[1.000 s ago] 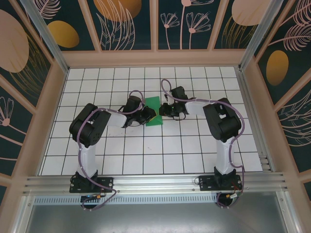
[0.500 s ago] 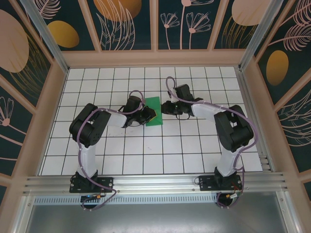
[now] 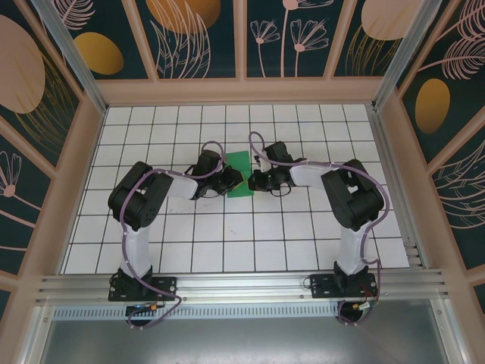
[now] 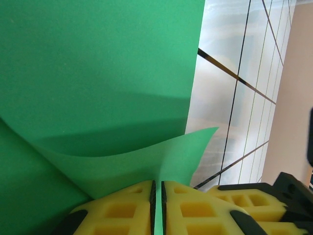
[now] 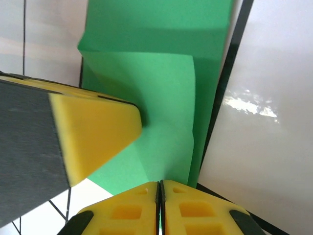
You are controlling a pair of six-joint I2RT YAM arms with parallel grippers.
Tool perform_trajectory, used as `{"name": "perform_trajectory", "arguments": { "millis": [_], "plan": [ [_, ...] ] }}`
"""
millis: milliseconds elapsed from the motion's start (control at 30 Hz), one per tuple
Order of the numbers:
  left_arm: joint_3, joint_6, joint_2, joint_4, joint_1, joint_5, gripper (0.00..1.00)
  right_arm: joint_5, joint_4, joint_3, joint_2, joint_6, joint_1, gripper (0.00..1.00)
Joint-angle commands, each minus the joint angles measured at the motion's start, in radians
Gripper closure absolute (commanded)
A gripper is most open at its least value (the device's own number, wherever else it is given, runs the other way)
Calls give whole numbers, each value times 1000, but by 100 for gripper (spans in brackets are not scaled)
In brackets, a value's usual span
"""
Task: Fold a paper plane with a square sheet of paper (pick it up from the middle)
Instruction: Fold the triangle a second time at the center of the table.
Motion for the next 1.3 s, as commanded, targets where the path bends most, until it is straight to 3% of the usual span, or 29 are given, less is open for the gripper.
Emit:
{"name": "perform_trajectory", "arguments": {
  "millis": [0, 400, 667, 933, 1267],
  "plan": [
    [2, 27, 22, -91, -1, -46, 84, -25, -27, 24, 23, -28, 2, 89],
    [4, 30, 23, -113, 0, -62, 84, 79, -113, 22, 14, -64, 0, 89],
    [12, 33, 27, -129, -1, -68, 84, 26, -110, 52, -32, -79, 45, 88],
    [10, 35, 25, -128, 0, -66, 84, 71, -107, 36, 13, -48, 24, 89],
    [15, 41, 25, -138, -1, -74, 84, 146, -150, 11, -65, -53, 16, 89]
  ]
}}
